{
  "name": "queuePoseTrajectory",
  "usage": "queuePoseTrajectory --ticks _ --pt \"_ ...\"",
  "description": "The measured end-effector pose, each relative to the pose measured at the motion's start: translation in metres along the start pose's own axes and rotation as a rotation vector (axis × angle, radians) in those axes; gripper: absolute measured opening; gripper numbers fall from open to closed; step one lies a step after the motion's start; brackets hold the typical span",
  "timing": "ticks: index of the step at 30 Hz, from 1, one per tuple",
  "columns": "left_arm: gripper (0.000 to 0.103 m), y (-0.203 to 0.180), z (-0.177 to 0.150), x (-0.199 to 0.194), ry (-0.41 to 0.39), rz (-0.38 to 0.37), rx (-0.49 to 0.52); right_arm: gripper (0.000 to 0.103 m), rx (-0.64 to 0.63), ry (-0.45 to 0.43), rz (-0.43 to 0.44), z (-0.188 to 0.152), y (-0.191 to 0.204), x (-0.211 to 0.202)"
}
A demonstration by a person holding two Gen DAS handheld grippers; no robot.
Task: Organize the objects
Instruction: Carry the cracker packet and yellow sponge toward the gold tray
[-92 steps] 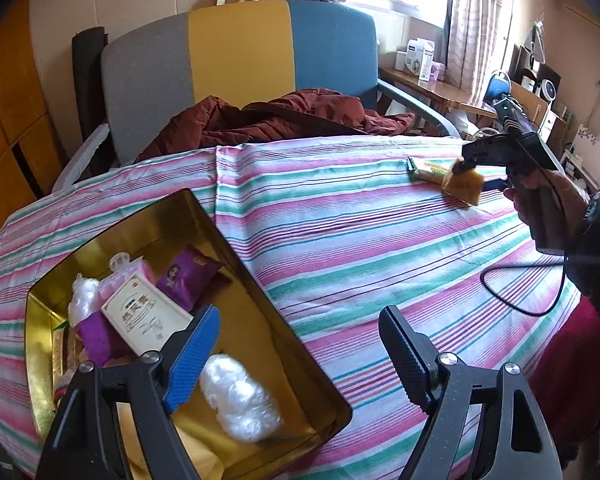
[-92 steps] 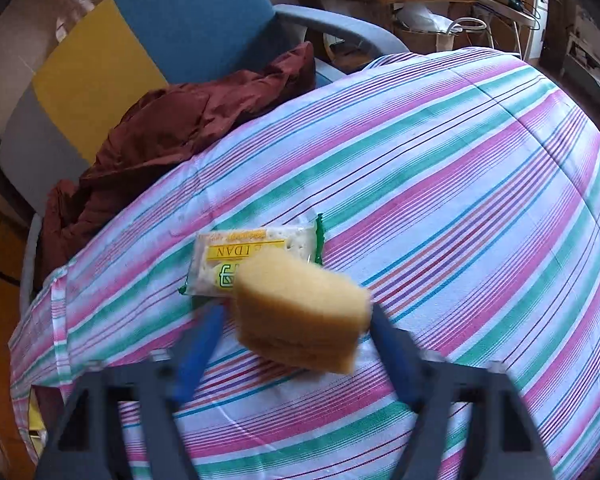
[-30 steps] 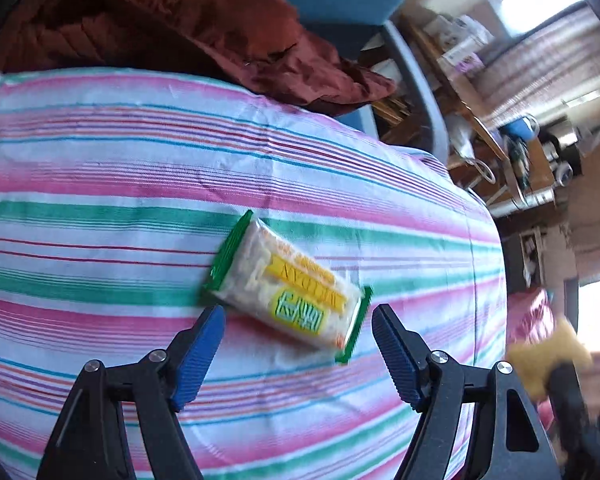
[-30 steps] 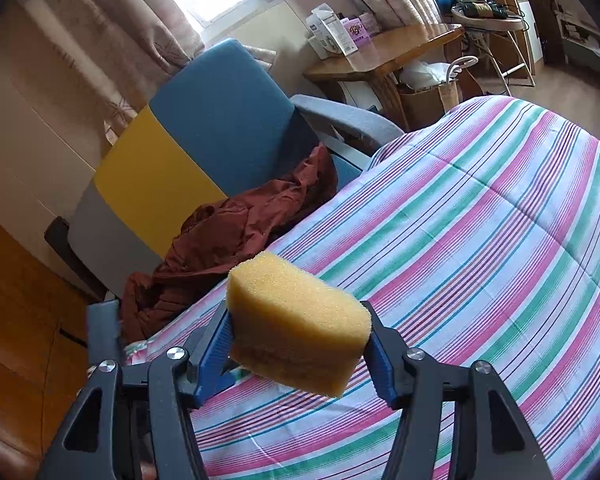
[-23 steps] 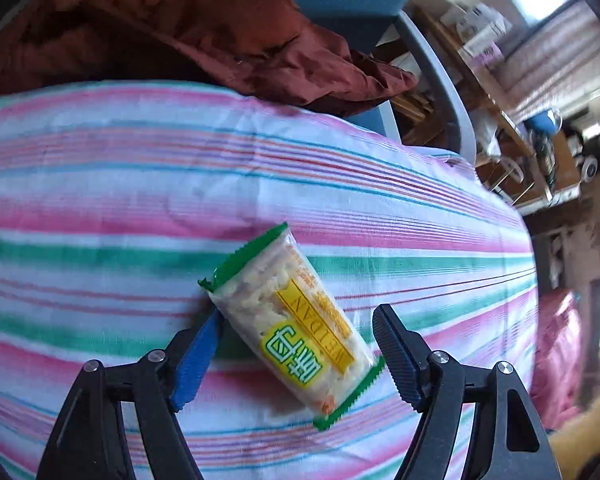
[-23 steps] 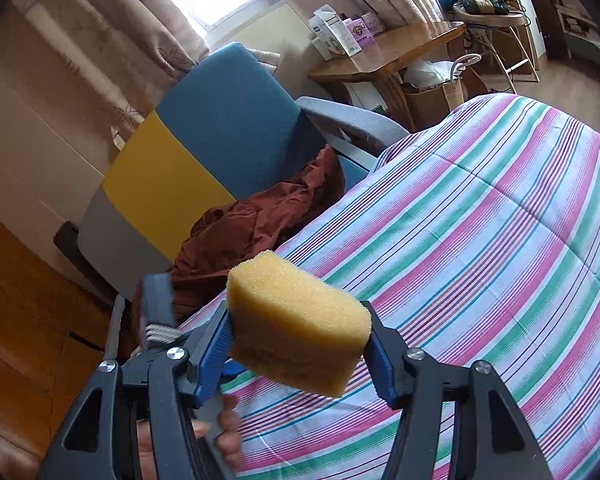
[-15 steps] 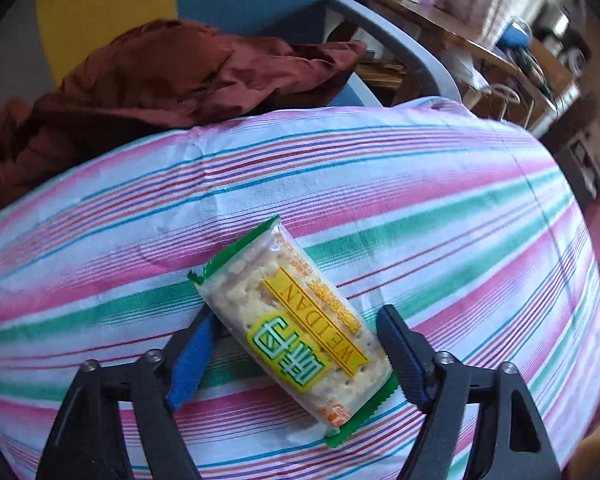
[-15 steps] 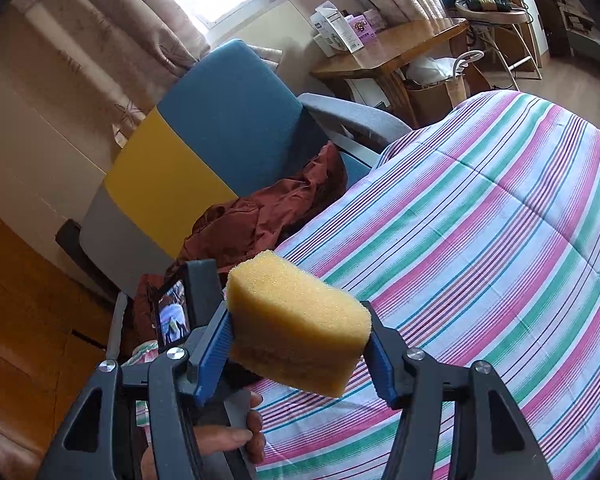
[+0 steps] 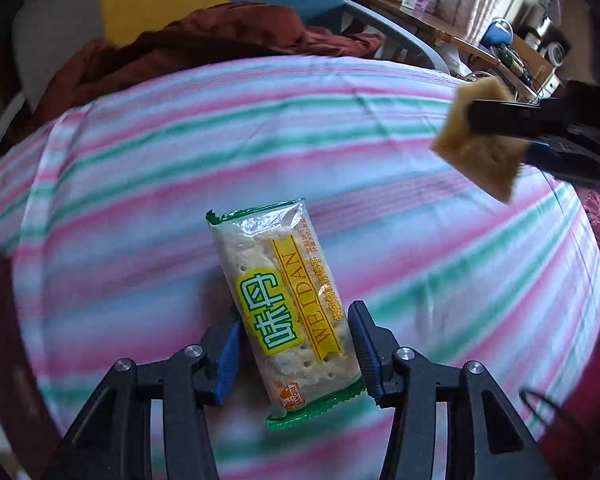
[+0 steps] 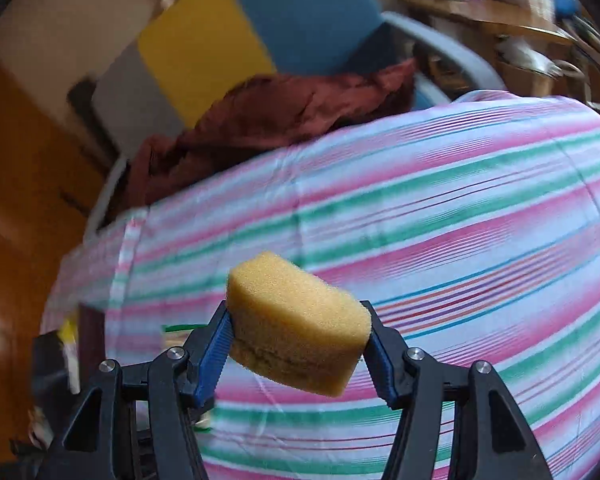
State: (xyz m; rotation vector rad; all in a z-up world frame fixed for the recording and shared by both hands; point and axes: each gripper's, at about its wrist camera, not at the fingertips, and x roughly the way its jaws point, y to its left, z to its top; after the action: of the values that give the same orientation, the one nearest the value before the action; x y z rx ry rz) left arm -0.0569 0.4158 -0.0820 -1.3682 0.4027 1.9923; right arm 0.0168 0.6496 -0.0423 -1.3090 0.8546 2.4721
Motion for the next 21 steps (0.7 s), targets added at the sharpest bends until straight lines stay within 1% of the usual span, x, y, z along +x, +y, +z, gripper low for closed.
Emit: queuePoseTrajectory --ticks 3,5,7,10,13,15,18,21 --pt "0.051 0.016 -0.036 -0.018 -0.014 0.002 -0.017 0.061 -0.138 0.079 0.049 -0.013 0.03 0.017" --pt "0.051 0.025 -0.055 -0.028 -0.039 -0.012 -0.029 0.061 -0.214 0.112 0.08 -0.023 0.048 0.023" --pt "0.051 0.028 -0.065 -0.031 -0.062 -0.019 -0.021 0.061 -0.28 0.146 0.115 -0.031 0.062 0.029" --pt "0.051 0.024 -0.069 -0.032 -0.076 -0.001 0.02 0.061 -0.355 0.189 0.117 -0.045 0.08 0.038" --pt "0.052 0.025 -0.07 -0.031 -0.087 -0.008 0.02 0.061 -0.378 0.209 0.089 -0.052 0.085 0.046" --pt "0.052 0.031 -0.066 -0.029 -0.086 -0.025 0.011 0.061 -0.373 0.211 0.073 -0.053 0.083 0.051" --pt "0.052 0.036 -0.058 -0.021 -0.091 -0.06 -0.019 0.062 -0.357 0.214 0.073 -0.054 0.079 0.055" --pt "0.052 0.034 -0.054 -0.022 -0.092 -0.069 -0.019 0.063 -0.343 0.214 0.072 -0.052 0.081 0.061"
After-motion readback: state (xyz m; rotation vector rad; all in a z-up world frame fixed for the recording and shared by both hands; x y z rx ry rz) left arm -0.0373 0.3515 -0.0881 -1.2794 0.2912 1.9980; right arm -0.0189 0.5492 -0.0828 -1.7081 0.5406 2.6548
